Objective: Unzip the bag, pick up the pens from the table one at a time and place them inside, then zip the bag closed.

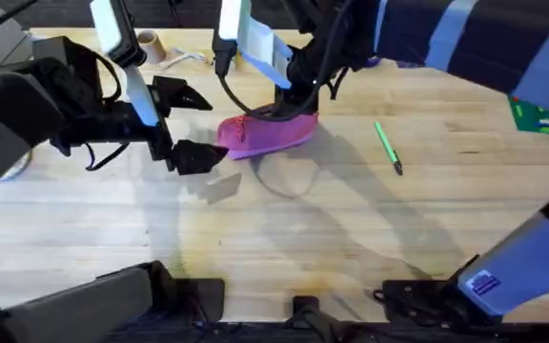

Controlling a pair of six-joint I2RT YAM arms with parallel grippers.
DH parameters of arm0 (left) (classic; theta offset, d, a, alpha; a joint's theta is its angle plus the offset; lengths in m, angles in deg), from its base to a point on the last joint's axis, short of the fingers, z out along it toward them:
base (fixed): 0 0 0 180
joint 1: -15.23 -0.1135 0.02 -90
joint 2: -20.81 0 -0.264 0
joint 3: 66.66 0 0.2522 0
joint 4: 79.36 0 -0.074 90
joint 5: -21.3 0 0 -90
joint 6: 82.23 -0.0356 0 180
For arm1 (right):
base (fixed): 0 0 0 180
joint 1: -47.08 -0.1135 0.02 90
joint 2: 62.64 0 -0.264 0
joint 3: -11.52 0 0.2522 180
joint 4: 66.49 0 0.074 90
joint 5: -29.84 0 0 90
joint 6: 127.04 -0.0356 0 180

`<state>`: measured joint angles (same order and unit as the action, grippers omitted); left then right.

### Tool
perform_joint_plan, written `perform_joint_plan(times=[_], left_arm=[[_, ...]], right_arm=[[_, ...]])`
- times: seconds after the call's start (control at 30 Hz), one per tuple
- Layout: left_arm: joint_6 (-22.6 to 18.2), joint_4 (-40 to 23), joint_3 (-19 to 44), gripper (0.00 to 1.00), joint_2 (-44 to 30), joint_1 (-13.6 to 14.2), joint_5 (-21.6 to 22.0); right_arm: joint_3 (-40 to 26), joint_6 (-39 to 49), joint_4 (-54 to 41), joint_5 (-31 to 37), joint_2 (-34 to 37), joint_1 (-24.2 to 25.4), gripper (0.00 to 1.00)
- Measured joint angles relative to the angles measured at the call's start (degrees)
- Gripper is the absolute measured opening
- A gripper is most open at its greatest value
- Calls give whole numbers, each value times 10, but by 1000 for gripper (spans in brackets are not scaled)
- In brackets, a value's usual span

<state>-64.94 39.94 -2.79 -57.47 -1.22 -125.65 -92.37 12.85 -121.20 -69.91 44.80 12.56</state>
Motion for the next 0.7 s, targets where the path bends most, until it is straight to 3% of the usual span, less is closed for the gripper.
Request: perform_joint_plan(times=[0.4, 0.7], left_arm=[[0, 0, 0, 993, 0, 0, 0], [0, 0, 0, 993, 0, 0, 0]], right_arm=[[-1, 0, 18, -18, 58, 0, 30], [-1, -2, 17, -21, 62, 0, 30]])
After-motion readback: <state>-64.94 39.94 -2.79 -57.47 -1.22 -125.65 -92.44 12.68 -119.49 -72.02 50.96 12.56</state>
